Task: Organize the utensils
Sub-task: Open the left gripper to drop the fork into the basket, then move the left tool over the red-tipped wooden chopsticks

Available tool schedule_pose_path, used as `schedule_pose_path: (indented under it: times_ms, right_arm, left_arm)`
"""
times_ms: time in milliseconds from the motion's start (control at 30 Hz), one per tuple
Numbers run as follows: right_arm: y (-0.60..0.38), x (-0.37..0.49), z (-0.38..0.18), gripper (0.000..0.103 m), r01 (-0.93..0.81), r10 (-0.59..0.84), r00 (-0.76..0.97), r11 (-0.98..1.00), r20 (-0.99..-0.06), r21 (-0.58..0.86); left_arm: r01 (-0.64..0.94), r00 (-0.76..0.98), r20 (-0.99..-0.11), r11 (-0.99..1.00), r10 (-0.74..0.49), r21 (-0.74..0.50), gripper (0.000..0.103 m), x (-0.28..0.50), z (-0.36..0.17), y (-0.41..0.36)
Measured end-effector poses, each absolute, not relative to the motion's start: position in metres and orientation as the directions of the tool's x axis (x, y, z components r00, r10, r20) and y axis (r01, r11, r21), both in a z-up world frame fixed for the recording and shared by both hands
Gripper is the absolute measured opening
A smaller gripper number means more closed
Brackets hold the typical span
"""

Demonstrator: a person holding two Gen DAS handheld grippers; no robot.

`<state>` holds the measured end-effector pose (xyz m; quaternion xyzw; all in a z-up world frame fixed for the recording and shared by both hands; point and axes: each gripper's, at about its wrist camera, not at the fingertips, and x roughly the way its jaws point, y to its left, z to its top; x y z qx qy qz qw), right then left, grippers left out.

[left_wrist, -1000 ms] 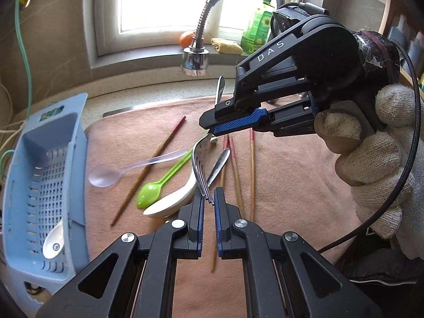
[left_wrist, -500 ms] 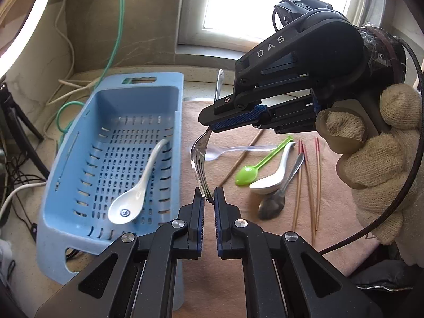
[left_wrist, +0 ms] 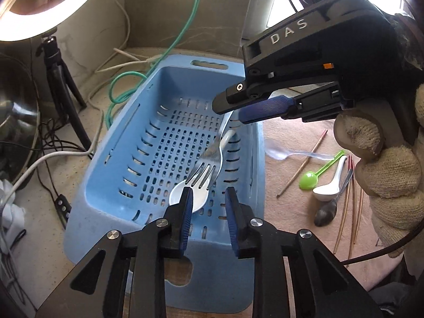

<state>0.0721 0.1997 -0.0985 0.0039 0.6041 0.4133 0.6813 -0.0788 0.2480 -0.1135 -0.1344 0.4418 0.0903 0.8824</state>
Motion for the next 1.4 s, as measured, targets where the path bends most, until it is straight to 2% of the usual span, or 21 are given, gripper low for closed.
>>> schedule_pose_path:
  times_ms: [67,100,533,867,1067,1233,1400]
  right_arm:
    - [0.196,0.072,-0.091,0.051,-0.575,0.581,-0.043,0.650,-0.812,0.496]
    - [0.195,0.072,-0.089,0.051,-0.584,0.582,-0.035,0.648,-0.812,0.489]
    - [0.145,0.079,-0.072,0.051,-0.578,0.589,0.043,0.674,-0.807,0.461]
    - [0.034,0.085,-0.047,0.051,-0.586,0.575,0.233,0.727,-0.784,0.359]
    - [-0.048,0.091,-0.051,0.051,-0.488,0.554,0.336,0.794,-0.762,0.363]
    - [-0.101,0.094,-0.074,0.051,-0.372,0.468,0.375,0.867,-0.800,0.332]
    - [-0.134,0.095,-0.103,0.051,-0.262,0.427,0.326,0.898,-0.843,0.353]
  left_arm:
    - [-0.288,0.597,-0.801,0.945,0.049,-0.157,0.025,-0.081,-0.112,0.250]
    - [-0.291,0.596,-0.801,0.945,0.054,-0.153,0.028,-0.082,-0.112,0.251]
    - [-0.282,0.609,-0.792,0.942,0.030,-0.181,0.030,-0.084,-0.105,0.241]
    - [-0.163,0.637,-0.768,0.964,-0.061,-0.211,0.030,-0.078,-0.090,0.193]
    - [-0.051,0.621,-0.769,0.971,-0.152,-0.234,0.030,-0.068,-0.095,0.156]
    - [0.058,0.582,-0.775,0.963,-0.246,-0.262,0.030,-0.060,-0.106,0.119]
    - [0.166,0.522,-0.786,0.943,-0.331,-0.287,0.029,-0.048,-0.113,0.083]
